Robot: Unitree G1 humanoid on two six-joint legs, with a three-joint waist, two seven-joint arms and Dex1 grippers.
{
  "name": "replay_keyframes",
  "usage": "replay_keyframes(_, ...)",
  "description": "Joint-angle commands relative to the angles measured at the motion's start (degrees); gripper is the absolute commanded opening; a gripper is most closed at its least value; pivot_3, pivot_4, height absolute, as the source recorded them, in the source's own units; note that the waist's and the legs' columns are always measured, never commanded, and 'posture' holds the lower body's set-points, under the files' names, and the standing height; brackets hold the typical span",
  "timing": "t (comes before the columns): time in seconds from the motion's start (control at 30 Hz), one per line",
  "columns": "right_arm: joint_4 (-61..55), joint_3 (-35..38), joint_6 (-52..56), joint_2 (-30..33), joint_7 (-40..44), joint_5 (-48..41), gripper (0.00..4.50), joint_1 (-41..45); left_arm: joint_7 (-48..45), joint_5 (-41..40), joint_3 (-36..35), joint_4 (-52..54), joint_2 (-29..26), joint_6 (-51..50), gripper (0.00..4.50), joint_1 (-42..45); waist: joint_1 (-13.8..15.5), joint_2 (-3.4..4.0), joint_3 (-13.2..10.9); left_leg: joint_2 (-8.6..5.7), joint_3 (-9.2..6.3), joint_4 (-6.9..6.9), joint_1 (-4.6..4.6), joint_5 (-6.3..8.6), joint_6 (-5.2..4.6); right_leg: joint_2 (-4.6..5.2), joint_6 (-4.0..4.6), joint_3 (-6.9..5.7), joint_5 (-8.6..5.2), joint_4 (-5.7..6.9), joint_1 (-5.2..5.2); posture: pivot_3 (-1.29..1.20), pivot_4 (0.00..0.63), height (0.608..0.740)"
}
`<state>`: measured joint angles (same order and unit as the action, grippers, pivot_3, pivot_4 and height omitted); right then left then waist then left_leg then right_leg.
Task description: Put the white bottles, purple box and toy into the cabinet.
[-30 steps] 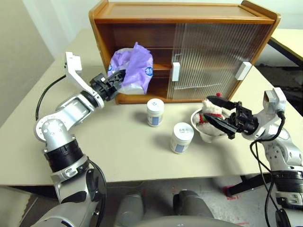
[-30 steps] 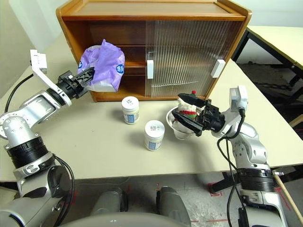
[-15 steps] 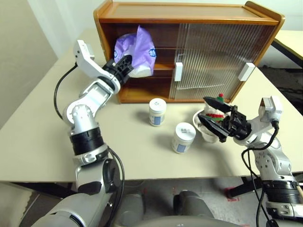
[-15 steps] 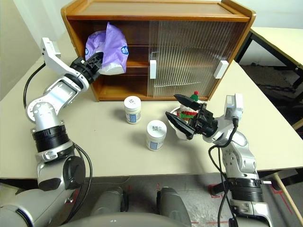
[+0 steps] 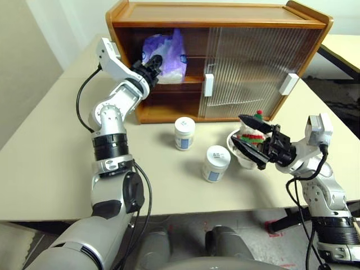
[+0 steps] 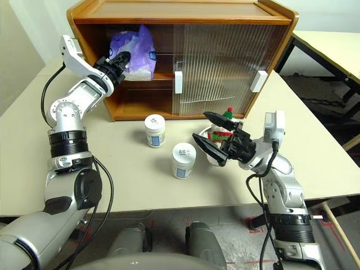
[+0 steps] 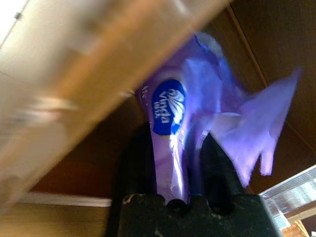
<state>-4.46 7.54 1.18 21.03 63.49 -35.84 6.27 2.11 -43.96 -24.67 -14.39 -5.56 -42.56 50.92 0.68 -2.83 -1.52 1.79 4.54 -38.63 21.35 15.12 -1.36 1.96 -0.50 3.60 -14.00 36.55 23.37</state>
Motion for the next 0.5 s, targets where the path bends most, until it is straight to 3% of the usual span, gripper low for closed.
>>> replay_keyframes(0.03,-0.7,-0.8,0.6,0.6,0.0,0.2,4.5,-0.2,-0.2,-0.7,-0.3,0.9,0.0,0.6,3.17,0.5,0.0,0.0,0.0,0.0,0.0,0.0,-0.01,0.0,0.0,-0.01,0.0,0.0,0.0,0.01,0.0,0.07,0.0,0.74)
replay_keyframes(0.13,-0.3,-1.8,0.8,0.1,0.1,0.4,4.5,0.4,-0.6,-1.0,-0.1,2.7,-0.5,0.7,4.37,-0.3,0.1,0.0,0.0,0.01,-0.02,-0.01,-0.02,0.0,0.0,-0.01,-0.01,-0.01,-0.01,0.04,0.0,0.08,0.0,0.74)
replay_keyframes(0.17,-0.2,-2.1,0.9,0.0,0.1,0.4,4.5,0.8,-0.3,-1.2,-0.3,3.7,-0.6,0.7,4.48,-0.7,0.2,0.0,0.0,0.0,-0.03,-0.02,-0.02,0.0,0.0,-0.01,-0.01,-0.01,-0.01,0.04,0.0,0.09,0.0,0.74)
replay_keyframes(0.5,2.7,-3.0,0.8,0.0,1.8,0.4,4.5,3.5,-1.1,-0.9,0.7,10.5,-1.5,2.1,4.48,-4.3,0.6,-0.02,0.0,0.01,-0.08,-0.05,-0.02,0.0,0.0,0.01,0.0,-0.04,0.01,0.04,-0.04,0.13,0.0,0.74)
